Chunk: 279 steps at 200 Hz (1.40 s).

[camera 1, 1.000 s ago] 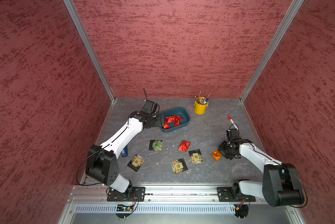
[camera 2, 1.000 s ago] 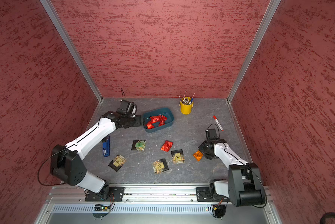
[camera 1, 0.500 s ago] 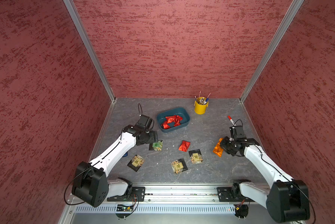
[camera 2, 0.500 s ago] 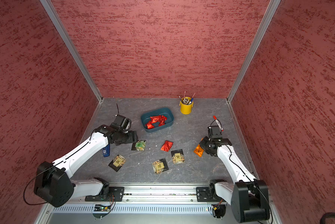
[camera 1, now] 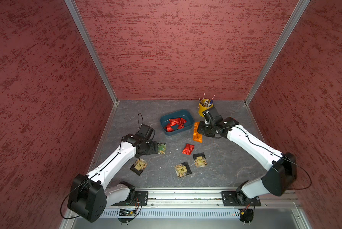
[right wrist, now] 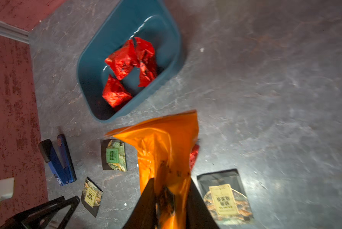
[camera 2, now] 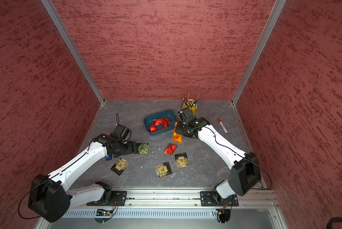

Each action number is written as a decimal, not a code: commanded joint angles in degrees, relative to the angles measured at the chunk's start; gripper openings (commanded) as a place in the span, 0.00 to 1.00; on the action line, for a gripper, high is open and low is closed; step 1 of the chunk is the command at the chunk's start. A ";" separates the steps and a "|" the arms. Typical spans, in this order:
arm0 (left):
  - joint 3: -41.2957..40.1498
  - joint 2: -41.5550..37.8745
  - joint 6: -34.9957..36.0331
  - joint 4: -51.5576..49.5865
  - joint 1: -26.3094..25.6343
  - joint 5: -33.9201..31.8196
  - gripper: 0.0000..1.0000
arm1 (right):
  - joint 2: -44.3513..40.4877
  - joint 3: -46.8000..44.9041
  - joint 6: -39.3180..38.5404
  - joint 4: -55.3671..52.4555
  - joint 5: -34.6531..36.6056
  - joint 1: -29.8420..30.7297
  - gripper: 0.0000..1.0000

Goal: Put the tea bags into the storage box
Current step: Place the tea bag in the storage box, then pick up the tea bag from the center of the board.

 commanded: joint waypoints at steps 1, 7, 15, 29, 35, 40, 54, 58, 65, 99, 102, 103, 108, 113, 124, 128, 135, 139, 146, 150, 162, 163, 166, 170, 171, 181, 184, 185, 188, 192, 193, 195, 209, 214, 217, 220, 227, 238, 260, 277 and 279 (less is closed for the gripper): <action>-0.69 -1.38 -1.62 -2.85 0.13 -0.86 0.90 | 7.44 7.86 -3.08 -1.24 1.95 1.52 0.26; -0.76 -1.40 -1.78 -3.26 0.21 -0.69 0.90 | 10.03 10.53 -3.68 -1.39 1.53 1.64 0.26; -1.04 -1.38 -2.02 -3.71 0.39 -0.65 0.91 | 13.54 14.11 -4.47 -1.76 0.88 1.73 0.26; -1.40 -1.40 -2.95 -4.62 0.80 -0.14 0.91 | 19.06 20.29 -5.56 -2.47 0.62 1.75 0.26; -1.56 -1.40 -3.43 -4.90 1.13 0.52 0.91 | 21.25 22.70 -5.96 -2.76 0.69 1.75 0.26; -1.74 -1.40 -3.94 -5.08 1.39 1.08 0.91 | 23.09 24.48 -6.50 -3.05 0.73 1.70 0.26; -2.73 -1.71 -5.68 -4.86 2.14 2.11 0.92 | 28.37 30.85 -7.42 -4.92 0.58 1.58 0.26; -3.05 -1.82 -6.15 -4.66 2.31 2.44 0.92 | 29.71 32.33 -7.58 -5.32 0.49 1.50 0.26; -3.79 -2.12 -6.93 -4.12 2.73 3.10 0.92 | 31.87 34.59 -7.75 -5.87 0.40 1.29 0.26; -6.97 -5.16 -10.83 -2.30 4.12 4.48 0.93 | 37.31 39.68 -6.89 -4.00 0.12 -0.46 0.27; -7.33 -5.50 -11.10 -2.24 4.30 4.38 0.94 | 37.58 40.04 -6.76 -3.89 0.18 -0.65 0.27; -7.36 -5.56 -11.22 -2.21 4.33 4.40 0.94 | 37.68 40.18 -6.69 -3.86 0.20 -0.68 0.27; -7.85 -6.19 -11.60 -2.11 4.63 4.30 0.94 | 38.36 40.68 -6.51 -3.77 0.01 -1.04 0.27; -8.21 -6.72 -11.95 -2.25 4.81 3.82 0.94 | 39.01 41.48 -6.38 -3.61 -0.16 -1.34 0.27; -8.96 -7.90 -13.03 -2.84 5.29 2.25 0.95 | 40.35 43.13 -6.17 -3.82 -1.03 -2.08 0.28; -9.30 -8.30 -13.26 -2.83 5.61 2.10 0.95 | 40.88 43.92 -6.16 -4.06 -1.18 -2.31 0.30; -9.94 -9.15 -13.63 -2.67 6.28 2.25 0.95 | 41.65 44.77 -6.13 -4.26 -1.26 -2.62 0.33; -10.32 -9.56 -13.87 -2.49 6.74 2.38 0.95 | 42.05 45.24 -6.22 -4.39 -1.30 -2.69 0.34; -10.93 -10.31 -14.22 -2.07 7.29 2.57 0.96 | 42.61 45.83 -6.46 -4.38 -1.21 -2.98 0.36; -11.06 -10.53 -14.33 -2.02 7.52 2.55 0.96 | 42.74 46.06 -6.55 -4.36 -1.15 -3.12 0.39; -11.12 -10.79 -15.09 -1.88 8.44 2.83 0.97 | 43.01 46.63 -6.90 -4.94 -1.00 -3.44 0.47; -11.14 -10.80 -15.15 -1.86 8.55 2.92 0.97 | 42.95 46.59 -6.98 -4.96 -1.00 -3.44 0.47; -11.23 -10.88 -15.24 -1.58 8.88 3.21 0.97 | 42.96 46.61 -7.16 -5.04 -0.98 -3.44 0.48; -11.47 -10.93 -15.56 -1.28 9.25 3.62 0.97 | 42.76 46.66 -7.37 -5.29 -0.84 -3.46 0.49; -11.54 -11.00 -15.60 -1.21 9.39 3.71 0.97 | 42.68 46.65 -7.39 -5.31 -0.79 -3.45 0.49; -12.38 -11.52 -16.45 -0.15 10.42 5.10 0.97 | 41.99 46.33 -7.65 -5.88 -0.92 -3.46 0.54; -12.77 -11.74 -16.71 0.25 10.66 5.58 0.97 | 41.66 46.19 -7.67 -6.01 -1.04 -3.40 0.55; -12.89 -11.80 -16.84 0.39 10.76 5.70 0.97 | 41.52 46.11 -7.67 -6.07 -1.07 -3.37 0.56; -13.23 -12.10 -17.16 0.67 10.99 5.93 0.97 | 41.20 45.99 -7.81 -6.19 -1.18 -3.30 0.57; -13.68 -12.51 -17.59 0.94 11.31 6.22 0.97 | 40.71 45.71 -7.99 -6.41 -1.18 -3.07 0.58; -13.75 -12.67 -17.76 1.04 11.39 6.29 0.97 | 40.56 45.65 -8.01 -6.44 -1.23 -2.99 0.58; -13.90 -12.88 -18.00 1.12 11.45 6.34 0.97 | 40.28 45.52 -8.11 -6.53 -1.15 -2.82 0.58; -15.34 -14.78 -19.39 1.50 12.15 6.34 0.97 | 37.75 43.95 -8.80 -6.81 -0.38 -1.31 0.60; -15.77 -15.39 -19.74 1.39 12.39 6.16 0.97 | 36.70 43.02 -8.57 -6.63 -0.24 -0.72 0.60; -16.03 -15.72 -19.86 1.34 12.55 6.13 0.97 | 36.07 42.25 -8.34 -6.26 -0.27 -0.35 0.60; -16.27 -16.06 -19.94 1.40 12.69 6.17 0.97 | 35.35 41.40 -8.17 -5.74 -0.39 -0.02 0.60; -16.86 -16.73 -19.97 1.25 13.16 6.15 0.97 | 33.66 39.15 -7.37 -4.22 -0.76 0.80 0.60; -17.53 -17.34 -19.74 0.91 14.15 6.67 0.97 | 31.37 35.61 -5.64 -1.78 -1.60 2.16 0.60; -16.90 -17.16 -19.44 -0.02 14.99 6.11 0.97 | 28.20 29.93 -3.16 2.05 -2.97 5.92 0.62; -16.68 -16.37 -19.53 0.22 15.82 5.74 0.98 | 27.31 27.10 -2.48 3.71 -3.79 9.40 0.62; -16.70 -16.22 -19.54 0.37 15.97 5.74 0.98 | 27.27 26.67 -2.31 4.01 -3.99 9.75 0.63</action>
